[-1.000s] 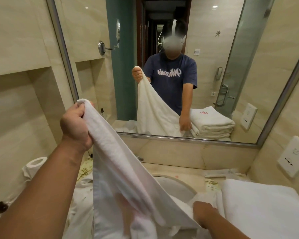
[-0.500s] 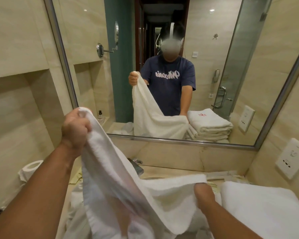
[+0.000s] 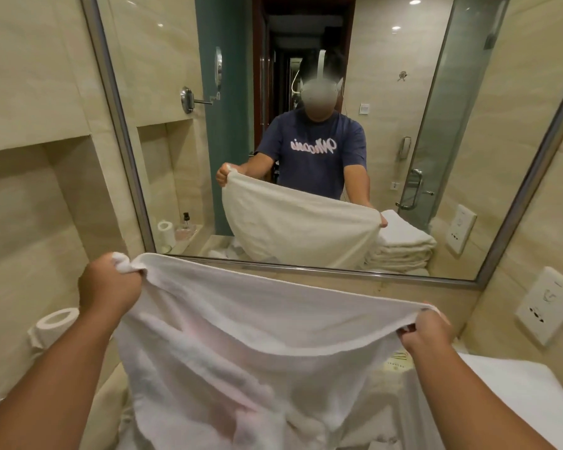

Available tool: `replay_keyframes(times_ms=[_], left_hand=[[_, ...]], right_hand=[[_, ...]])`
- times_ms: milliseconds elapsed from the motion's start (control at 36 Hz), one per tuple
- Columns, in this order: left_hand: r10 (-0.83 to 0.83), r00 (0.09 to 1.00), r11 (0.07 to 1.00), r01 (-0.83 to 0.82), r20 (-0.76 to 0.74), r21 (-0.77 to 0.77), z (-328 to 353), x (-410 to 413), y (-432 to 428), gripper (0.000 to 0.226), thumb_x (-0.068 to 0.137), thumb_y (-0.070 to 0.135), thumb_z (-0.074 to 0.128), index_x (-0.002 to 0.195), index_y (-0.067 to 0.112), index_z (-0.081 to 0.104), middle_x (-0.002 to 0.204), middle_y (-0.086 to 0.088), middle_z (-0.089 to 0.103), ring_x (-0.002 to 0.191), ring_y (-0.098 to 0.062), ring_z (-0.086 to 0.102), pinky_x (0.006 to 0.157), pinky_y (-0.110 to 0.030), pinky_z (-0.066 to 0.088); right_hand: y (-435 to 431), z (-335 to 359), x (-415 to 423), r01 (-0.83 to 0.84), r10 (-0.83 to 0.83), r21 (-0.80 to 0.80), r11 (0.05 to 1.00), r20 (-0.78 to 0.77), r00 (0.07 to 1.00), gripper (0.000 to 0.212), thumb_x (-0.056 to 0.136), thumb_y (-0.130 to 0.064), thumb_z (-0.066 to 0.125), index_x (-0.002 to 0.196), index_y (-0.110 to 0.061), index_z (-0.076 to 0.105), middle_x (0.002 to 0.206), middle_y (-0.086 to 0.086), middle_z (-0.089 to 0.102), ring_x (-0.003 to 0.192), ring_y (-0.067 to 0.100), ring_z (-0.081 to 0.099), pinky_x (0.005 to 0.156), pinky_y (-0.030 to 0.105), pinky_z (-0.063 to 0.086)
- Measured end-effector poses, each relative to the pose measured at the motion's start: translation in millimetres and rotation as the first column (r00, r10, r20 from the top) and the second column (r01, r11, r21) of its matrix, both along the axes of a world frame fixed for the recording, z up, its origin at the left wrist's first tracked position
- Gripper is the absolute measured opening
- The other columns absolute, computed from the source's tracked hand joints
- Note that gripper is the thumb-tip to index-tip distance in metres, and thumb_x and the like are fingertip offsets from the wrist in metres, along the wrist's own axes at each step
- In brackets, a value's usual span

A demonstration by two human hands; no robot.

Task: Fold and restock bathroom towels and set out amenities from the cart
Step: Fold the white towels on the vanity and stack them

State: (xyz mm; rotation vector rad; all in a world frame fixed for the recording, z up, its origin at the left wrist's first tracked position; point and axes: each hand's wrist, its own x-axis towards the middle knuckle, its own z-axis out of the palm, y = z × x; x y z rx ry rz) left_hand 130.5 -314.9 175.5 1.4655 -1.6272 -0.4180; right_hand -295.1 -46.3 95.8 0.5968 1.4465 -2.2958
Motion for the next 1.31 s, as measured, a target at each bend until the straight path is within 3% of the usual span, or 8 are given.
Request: replay_keyframes(times_ms=[139,278,417,583,778,889,1111,1306], left_hand=[[0.095,0.994,0.995,-0.093,-0.047,0.031,-9.8,6.2,-14.1,0.019,0.091,0.013,0.067,0.079,0.002,0.058,0.081,-0.014,0.056,0.078,-0.036,0.051,0.071,-0.04,0.038],[0.109,0.993,0.992,-0.105,-0.052,0.069,-16.5,13.3,-25.9,0.033,0.094,0.02,0.068,0.072,0.001,0.054,0.075,-0.017,0.055,0.074,-0.038,0.053,0.066,-0.041,0.039],[0.096,0.995,0.995,-0.096,-0.01,-0.005,-24.3,15.7,-30.9,0.036,0.095,0.017,0.069,0.068,0.001,0.053,0.073,-0.013,0.05,0.073,-0.034,0.05,0.067,-0.038,0.036],[0.091,0.992,0.995,-0.087,-0.092,0.04,-33.0,6.5,-29.5,0.021,0.098,0.014,0.064,0.082,0.0,0.061,0.083,-0.015,0.058,0.078,-0.032,0.051,0.072,-0.04,0.039],[0.159,0.97,0.964,-0.112,-0.186,0.243,-43.4,3.5,-39.4,0.037,0.099,0.034,0.06,0.123,0.005,0.058,0.124,-0.022,0.065,0.112,-0.05,0.06,0.098,-0.058,0.048],[0.157,0.967,0.953,-0.095,-0.2,0.286,-38.8,-0.5,-40.9,0.044,0.105,0.029,0.052,0.139,0.002,0.043,0.142,-0.025,0.052,0.126,-0.05,0.052,0.105,-0.054,0.043],[0.14,0.963,0.965,-0.081,-0.229,0.249,-35.7,-0.3,-42.8,0.031,0.108,0.02,0.043,0.13,0.002,0.054,0.134,-0.027,0.057,0.121,-0.048,0.054,0.099,-0.046,0.043],[0.216,0.901,0.954,-0.113,-0.377,0.278,-30.6,8.8,-41.8,0.024,0.105,0.016,0.046,0.114,0.006,0.066,0.123,-0.021,0.065,0.11,-0.043,0.06,0.091,-0.04,0.045]], right_hand=[[5.1,-5.5,-20.0,-0.121,0.13,0.136,0.983,-0.06,0.99,0.044,0.078,0.006,0.075,0.115,-0.017,0.071,0.11,0.015,0.071,0.092,0.035,0.068,0.088,0.049,0.059],[8.8,-12.0,-29.8,-0.138,0.223,0.421,0.897,-0.161,0.961,0.032,0.088,0.01,0.062,0.084,-0.02,0.073,0.101,0.016,0.07,0.079,0.032,0.061,0.056,0.032,0.048],[15.6,-19.4,-36.0,-0.093,0.288,0.609,0.788,-0.23,0.93,0.031,0.087,0.008,0.061,0.11,-0.008,0.075,0.102,0.015,0.07,0.089,0.038,0.068,0.078,0.05,0.062],[20.4,-23.2,-34.9,-0.325,0.386,0.538,0.778,0.0,0.923,0.01,0.102,-0.009,0.057,0.106,-0.002,0.062,0.078,0.015,0.053,0.058,0.018,0.042,0.049,0.028,0.049],[9.8,-18.9,-43.1,-0.302,0.322,0.263,0.916,-0.035,0.946,0.029,0.095,0.006,0.058,0.117,-0.01,0.067,0.073,0.011,0.049,0.057,0.016,0.037,0.057,0.037,0.059],[8.0,-16.2,-45.3,-0.232,0.264,0.238,0.943,-0.111,0.958,0.039,0.094,0.016,0.046,0.104,-0.01,0.074,0.108,0.018,0.059,0.08,0.027,0.055,0.07,0.043,0.058],[4.6,-11.4,-39.4,-0.113,0.137,0.259,0.959,-0.074,0.988,0.036,0.096,0.012,0.044,0.117,-0.008,0.065,0.11,0.029,0.064,0.088,0.043,0.07,0.083,0.058,0.06],[-1.4,-7.3,-40.5,-0.19,0.349,0.513,0.837,-0.233,0.908,0.03,0.079,-0.015,0.057,0.106,-0.004,0.065,0.099,0.017,0.072,0.088,0.036,0.072,0.07,0.043,0.06]])
